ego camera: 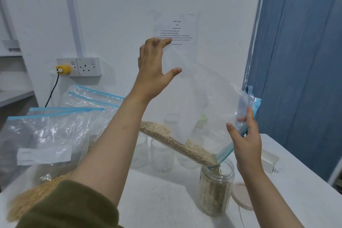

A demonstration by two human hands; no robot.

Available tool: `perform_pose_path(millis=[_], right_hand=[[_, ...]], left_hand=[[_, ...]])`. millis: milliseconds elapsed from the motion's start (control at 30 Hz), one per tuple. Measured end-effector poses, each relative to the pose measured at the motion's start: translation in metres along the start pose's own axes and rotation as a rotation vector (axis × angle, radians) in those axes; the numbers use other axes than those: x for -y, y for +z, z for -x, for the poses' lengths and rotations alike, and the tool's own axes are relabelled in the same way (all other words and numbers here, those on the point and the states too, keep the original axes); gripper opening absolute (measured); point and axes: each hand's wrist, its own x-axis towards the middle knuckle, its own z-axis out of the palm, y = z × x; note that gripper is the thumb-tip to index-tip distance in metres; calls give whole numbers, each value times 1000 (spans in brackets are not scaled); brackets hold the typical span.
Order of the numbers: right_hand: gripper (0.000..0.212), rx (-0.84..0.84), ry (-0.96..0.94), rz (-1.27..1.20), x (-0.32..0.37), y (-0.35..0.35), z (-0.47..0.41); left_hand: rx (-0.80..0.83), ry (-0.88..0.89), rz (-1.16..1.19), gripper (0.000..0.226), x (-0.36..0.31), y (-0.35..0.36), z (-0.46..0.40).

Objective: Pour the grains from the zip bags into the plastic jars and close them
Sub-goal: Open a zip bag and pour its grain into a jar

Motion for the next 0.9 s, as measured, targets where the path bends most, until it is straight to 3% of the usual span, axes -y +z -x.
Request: perform_pose_path(millis=[900], right_hand=[[72, -23, -17, -26, 3, 0, -4]], left_hand=[[-19, 3, -6, 69, 1, 2, -3]])
